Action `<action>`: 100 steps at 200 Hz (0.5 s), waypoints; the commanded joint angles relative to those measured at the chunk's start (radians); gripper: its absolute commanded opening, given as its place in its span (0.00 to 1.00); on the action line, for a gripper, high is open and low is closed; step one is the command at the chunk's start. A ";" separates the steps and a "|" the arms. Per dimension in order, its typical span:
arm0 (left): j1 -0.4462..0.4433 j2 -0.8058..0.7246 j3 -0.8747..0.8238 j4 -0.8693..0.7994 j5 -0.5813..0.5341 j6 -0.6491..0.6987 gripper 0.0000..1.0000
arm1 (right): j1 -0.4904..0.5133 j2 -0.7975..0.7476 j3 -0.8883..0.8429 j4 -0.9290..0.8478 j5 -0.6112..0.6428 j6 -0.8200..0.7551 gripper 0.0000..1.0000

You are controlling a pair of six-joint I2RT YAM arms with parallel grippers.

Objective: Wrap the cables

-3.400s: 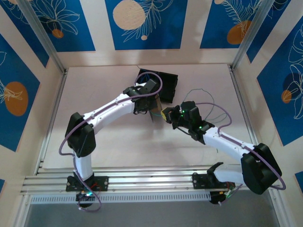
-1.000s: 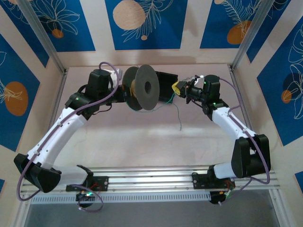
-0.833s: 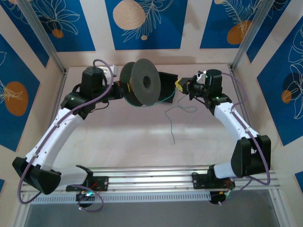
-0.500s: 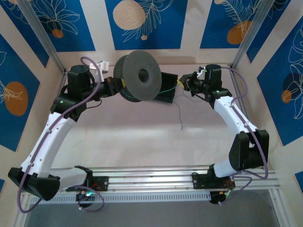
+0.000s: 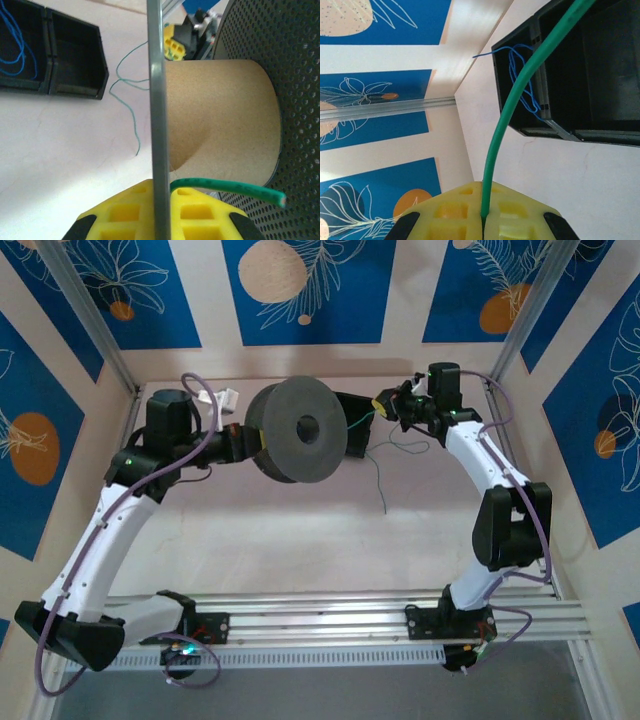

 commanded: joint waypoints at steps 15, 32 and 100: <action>-0.050 -0.042 -0.030 -0.115 -0.045 0.133 0.00 | -0.007 0.040 0.075 -0.005 0.104 -0.029 0.00; -0.119 -0.028 -0.030 -0.161 -0.128 0.187 0.00 | 0.004 0.057 0.115 -0.033 0.115 -0.043 0.00; -0.364 0.107 -0.011 -0.280 -0.587 0.279 0.00 | 0.103 0.072 0.307 -0.152 0.104 -0.099 0.00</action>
